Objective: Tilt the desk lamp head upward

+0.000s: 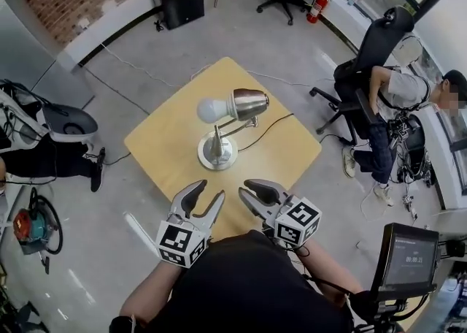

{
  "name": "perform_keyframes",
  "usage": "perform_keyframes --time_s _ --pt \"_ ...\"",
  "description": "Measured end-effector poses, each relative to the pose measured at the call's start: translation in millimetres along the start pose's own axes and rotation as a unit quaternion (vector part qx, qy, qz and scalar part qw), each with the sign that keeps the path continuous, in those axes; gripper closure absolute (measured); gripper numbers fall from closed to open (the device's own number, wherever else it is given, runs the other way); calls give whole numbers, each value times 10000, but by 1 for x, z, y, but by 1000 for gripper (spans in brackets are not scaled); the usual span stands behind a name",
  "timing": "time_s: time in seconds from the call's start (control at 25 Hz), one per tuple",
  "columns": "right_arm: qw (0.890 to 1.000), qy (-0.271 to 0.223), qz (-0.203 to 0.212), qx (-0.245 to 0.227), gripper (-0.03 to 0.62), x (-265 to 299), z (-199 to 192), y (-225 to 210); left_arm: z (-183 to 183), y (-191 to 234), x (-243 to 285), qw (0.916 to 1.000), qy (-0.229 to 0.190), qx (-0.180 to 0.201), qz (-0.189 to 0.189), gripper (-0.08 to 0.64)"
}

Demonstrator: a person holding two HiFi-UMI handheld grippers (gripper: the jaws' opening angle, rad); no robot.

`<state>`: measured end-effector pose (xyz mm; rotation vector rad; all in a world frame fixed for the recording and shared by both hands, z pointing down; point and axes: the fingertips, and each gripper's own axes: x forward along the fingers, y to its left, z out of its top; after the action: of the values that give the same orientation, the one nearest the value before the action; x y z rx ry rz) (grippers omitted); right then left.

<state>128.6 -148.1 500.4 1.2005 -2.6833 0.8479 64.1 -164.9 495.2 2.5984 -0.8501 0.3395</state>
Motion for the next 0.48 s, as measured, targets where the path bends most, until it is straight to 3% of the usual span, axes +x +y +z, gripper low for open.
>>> perform_keyframes --time_s 0.2,0.48 --pt "9997 -33 220 -87 497 5 8 17 4 5 -6 9999 -20 -38 129 362" --pt "9996 -4 161 -248 497 11 8 23 -4 12 -15 9996 9 -69 258 365"
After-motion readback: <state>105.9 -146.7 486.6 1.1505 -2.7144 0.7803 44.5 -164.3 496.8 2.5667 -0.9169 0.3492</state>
